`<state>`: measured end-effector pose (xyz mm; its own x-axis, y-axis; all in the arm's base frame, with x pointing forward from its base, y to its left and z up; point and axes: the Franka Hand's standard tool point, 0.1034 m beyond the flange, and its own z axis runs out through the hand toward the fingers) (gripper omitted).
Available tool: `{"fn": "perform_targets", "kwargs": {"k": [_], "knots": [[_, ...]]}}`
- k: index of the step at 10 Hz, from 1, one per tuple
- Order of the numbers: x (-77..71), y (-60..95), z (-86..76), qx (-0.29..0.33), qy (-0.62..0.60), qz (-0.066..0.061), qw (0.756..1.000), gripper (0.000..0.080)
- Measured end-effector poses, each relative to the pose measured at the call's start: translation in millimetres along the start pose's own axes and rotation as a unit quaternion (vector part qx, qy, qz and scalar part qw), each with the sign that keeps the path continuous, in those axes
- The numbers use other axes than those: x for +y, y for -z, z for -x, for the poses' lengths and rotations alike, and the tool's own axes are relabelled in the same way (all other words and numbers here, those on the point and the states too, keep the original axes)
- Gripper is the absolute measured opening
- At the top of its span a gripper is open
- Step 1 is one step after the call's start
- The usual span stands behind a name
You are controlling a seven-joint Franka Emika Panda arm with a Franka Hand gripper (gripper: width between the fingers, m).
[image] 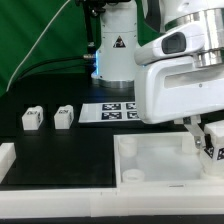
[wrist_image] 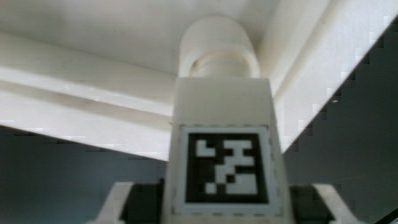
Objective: Assemble one leg
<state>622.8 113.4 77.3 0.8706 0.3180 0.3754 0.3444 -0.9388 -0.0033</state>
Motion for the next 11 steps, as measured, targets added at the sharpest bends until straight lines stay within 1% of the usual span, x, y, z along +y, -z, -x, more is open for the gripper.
{"fn": "perform_targets", "kwargs": {"k": [1, 3, 6, 10, 11], "knots": [[0.0, -0.2, 0.0, 0.006, 0.0, 0.002, 1.0, 0.0294], [0.1, -0.4, -0.2, 0.03, 0.001, 0.009, 0.999, 0.0294], [-2.9, 2.2, 4.9, 0.061, 0.001, 0.02, 0.998, 0.0294], [-2.7, 2.8, 6.1, 0.066, 0.002, 0.021, 0.998, 0.0294], [-2.7, 2.7, 6.2, 0.066, 0.002, 0.021, 0.998, 0.037]]}}
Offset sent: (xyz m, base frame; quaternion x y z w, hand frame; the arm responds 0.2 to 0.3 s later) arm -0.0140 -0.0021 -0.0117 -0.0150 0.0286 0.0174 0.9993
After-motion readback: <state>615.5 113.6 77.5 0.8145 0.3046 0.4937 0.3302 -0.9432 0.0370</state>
